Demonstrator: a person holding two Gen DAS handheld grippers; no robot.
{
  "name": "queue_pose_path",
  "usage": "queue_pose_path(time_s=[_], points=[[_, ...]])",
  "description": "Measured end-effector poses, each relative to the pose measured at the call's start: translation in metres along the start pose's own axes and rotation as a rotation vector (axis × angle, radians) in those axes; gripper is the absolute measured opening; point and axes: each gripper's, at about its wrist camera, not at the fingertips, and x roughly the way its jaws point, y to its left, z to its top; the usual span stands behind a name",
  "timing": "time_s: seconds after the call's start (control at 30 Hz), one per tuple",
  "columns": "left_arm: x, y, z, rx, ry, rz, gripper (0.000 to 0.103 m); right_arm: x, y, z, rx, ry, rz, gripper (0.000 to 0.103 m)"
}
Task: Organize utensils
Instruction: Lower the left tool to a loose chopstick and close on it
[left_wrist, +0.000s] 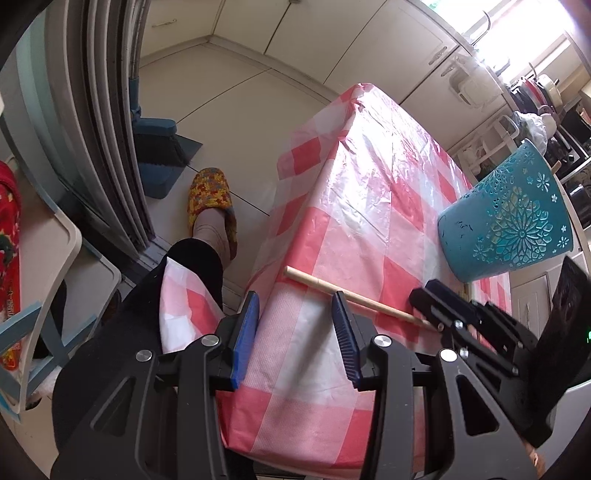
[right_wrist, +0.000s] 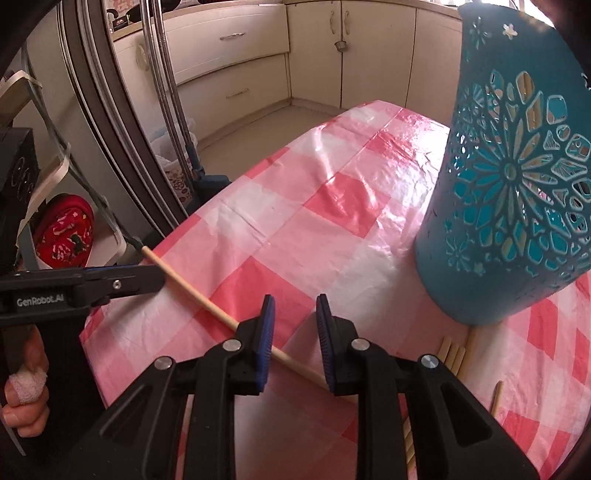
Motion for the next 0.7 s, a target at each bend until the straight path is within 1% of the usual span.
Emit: queue_pose_path(time_s=[0.03,0.07,0.13,0.27,0.43,0.5,0.63,0.7], points=[[0.002,-0.001,0.001,0.000,0.000,-0.004,0.038,-0.001,0.003,-0.001,0.005,-0.001,0.014,0.025],[0.003,-0.002,0.002,0.000,0.000,-0.006,0.038,-0.002,0.005,-0.002,0.009,-0.005,0.019,0.028],[0.005,-0.004,0.005,-0.001,-0.005,-0.007,0.038,-0.003,0.009,-0.006,0.002,-0.014,0.021,0.031],[0.008,-0.006,0.013,-0.008,-0.017,-0.013,0.038,-0.002,0.011,-0.010,0.031,-0.013,0.076,0.031],[0.013,-0.010,0.026,0.001,-0.023,-0.014,0.039,-0.003,0.025,-0.014,0.025,-0.031,0.103,0.031],[0.017,-0.012,0.032,0.014,-0.018,-0.004,0.040,-0.003,0.030,-0.015,0.021,-0.035,0.113,0.031],[0.025,-0.020,0.040,0.056,-0.001,0.045,0.040,-0.002,0.038,-0.014,0.018,-0.037,0.120,0.031],[0.025,-0.022,0.040,0.065,-0.003,0.052,0.040,-0.002,0.039,-0.014,0.025,-0.038,0.123,0.032]])
